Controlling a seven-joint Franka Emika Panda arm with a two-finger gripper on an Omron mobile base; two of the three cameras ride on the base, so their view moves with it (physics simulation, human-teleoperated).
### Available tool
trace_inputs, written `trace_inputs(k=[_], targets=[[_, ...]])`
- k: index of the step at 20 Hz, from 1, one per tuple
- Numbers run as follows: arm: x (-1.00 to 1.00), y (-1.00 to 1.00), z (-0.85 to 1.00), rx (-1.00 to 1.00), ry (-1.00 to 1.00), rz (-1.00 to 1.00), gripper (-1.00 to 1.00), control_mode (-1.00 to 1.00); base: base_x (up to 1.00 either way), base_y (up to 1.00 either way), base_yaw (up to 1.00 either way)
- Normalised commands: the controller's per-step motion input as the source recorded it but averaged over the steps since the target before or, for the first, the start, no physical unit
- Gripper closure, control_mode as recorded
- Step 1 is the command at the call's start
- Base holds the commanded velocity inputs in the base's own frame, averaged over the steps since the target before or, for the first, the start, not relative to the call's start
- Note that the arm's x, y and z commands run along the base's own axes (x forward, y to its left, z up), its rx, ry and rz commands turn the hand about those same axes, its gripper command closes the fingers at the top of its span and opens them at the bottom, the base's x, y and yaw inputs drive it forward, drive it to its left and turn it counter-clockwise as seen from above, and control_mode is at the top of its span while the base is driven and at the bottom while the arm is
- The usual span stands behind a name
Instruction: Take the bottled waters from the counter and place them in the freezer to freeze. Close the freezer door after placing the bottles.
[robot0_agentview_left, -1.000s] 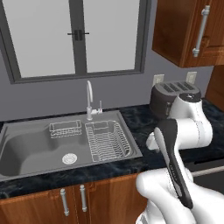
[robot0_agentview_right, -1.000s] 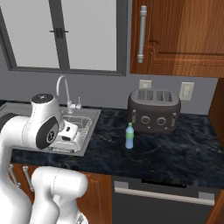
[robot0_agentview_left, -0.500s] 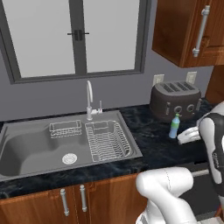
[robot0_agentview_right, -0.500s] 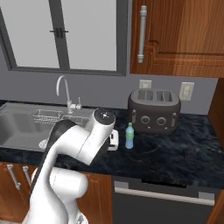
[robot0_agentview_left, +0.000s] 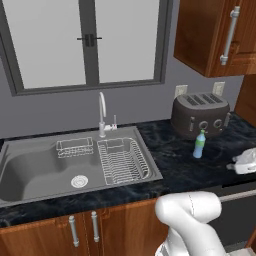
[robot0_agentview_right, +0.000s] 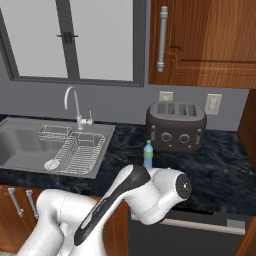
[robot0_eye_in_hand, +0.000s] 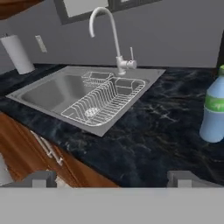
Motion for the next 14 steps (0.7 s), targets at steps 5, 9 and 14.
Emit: trace_inputs(k=[5, 9, 14], targets=[[0.48, -0.51, -0.17, 0.07, -0.13, 0.01, -1.0, -1.0, 0.0, 0.0, 0.0], [0.57, -0.12, -0.02, 0.0, 0.0, -0.07, -1.0, -1.0, 0.0, 0.0, 0.0], [0.24, -0.01, -0.04, 0.02, -0.16, 0.0, -1.0, -1.0, 0.0, 0.0, 0.0]])
